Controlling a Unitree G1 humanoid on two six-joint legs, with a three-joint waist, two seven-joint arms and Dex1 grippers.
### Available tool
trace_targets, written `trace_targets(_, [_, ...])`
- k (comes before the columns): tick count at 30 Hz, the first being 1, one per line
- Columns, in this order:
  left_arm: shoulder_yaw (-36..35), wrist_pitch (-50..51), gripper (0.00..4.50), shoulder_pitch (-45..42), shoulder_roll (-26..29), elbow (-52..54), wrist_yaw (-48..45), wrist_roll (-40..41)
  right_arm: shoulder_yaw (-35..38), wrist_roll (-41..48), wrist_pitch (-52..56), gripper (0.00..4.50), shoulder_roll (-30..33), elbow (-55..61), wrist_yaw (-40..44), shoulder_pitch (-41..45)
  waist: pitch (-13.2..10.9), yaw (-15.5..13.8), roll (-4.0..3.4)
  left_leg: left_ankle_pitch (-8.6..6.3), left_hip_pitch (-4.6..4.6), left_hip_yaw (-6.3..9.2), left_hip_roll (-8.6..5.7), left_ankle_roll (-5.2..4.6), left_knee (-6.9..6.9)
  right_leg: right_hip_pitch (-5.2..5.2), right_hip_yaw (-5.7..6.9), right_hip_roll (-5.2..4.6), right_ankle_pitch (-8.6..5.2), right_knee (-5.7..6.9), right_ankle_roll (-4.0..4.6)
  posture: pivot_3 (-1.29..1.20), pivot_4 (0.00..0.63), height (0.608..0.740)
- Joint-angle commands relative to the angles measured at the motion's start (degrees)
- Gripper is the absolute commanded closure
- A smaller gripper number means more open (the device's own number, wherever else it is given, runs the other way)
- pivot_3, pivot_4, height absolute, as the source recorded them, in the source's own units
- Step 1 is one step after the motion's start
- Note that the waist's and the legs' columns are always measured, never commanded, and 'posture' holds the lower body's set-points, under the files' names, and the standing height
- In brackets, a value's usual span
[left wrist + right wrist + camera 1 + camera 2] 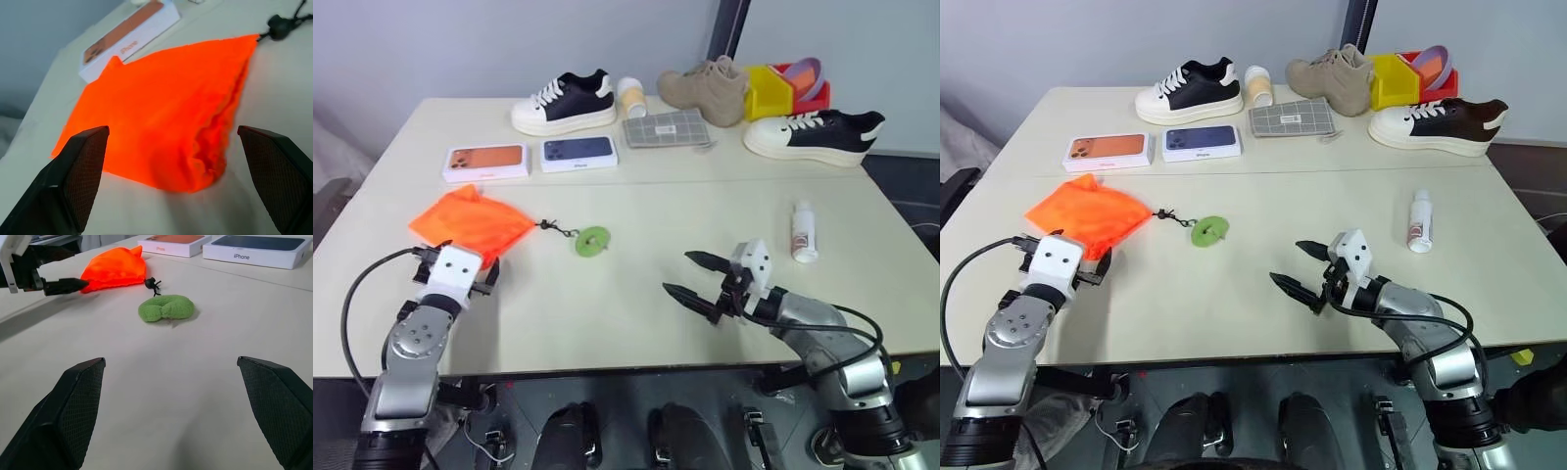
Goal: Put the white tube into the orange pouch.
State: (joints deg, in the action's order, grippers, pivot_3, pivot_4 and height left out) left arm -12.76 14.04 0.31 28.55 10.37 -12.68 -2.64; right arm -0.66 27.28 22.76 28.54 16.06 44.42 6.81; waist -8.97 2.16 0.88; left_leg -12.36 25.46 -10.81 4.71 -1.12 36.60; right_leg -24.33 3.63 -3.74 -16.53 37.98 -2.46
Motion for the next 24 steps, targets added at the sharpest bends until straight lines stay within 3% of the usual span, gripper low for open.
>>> trace_targets(1, [-1.63, -2.15, 0.00, -0.76, -0.01, -1.36, 0.04, 0.84, -0.18, 0.21, -0.27, 0.03, -0.71, 4.24, -1.14, -0.20, 0.00, -0.01, 0.00, 0.00, 0.00, 0.00, 0.00, 0.00, 0.00, 0.01, 0.00, 0.00, 0.00, 0.00, 0.00, 0.00, 0.150, 0.740])
trace_targets(24, [3.45, -4.41, 0.00, -7.09, 2.60, -9.43, 1.71, -6.29, 0.12, 0.69, 0.65, 0.03, -1.00, 5.63, -3.08, -0.76, 0.01, -0.11, 0.02, 0.04, 0.00, -0.03, -0.02, -0.06, 0.02, 0.09, 0.03, 0.07, 0.10, 0.02, -0.19, 0.00, 0.150, 0.740])
